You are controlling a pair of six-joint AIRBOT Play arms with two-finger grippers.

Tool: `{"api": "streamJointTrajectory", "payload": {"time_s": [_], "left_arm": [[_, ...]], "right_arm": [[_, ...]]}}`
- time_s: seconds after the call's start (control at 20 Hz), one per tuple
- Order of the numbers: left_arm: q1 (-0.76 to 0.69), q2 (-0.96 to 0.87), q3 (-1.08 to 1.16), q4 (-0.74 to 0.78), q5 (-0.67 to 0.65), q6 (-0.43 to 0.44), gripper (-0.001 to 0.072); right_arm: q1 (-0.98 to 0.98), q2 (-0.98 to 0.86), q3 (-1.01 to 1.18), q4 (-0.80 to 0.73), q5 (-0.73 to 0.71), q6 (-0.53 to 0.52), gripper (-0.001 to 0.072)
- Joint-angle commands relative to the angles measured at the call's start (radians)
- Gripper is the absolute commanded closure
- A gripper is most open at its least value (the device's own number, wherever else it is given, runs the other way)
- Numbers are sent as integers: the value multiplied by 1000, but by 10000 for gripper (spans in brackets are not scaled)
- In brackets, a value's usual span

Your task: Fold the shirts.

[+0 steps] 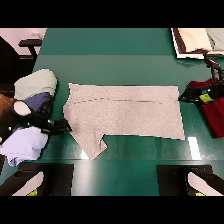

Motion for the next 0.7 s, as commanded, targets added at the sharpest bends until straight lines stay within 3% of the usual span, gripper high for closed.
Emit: {"api": "streamJointTrajectory", "payload": {"time_s": [0.0, 0.25, 0.3, 0.45, 0.5, 0.65], "left_arm": [[0, 31, -134, -115, 118, 14, 180], [0, 30, -159, -284, 202, 110, 181], [0, 30, -159, -310, 202, 127, 214], [0, 31, -157, -317, 169, 153, 642], [0, 31, -151, -320, 155, 166, 688], [0, 37, -88, -276, 81, 169, 690]], "right_arm": [[1, 51, -47, 29, -22, 0, 304], [1, 50, -49, 28, -22, 0, 304], [1, 50, -49, 28, -22, 0, 304], [-2, 50, -50, 26, -5, 0, 304], [-11, 50, -50, 26, 11, 0, 304], [-85, 52, -55, 8, 104, 0, 304]]}}
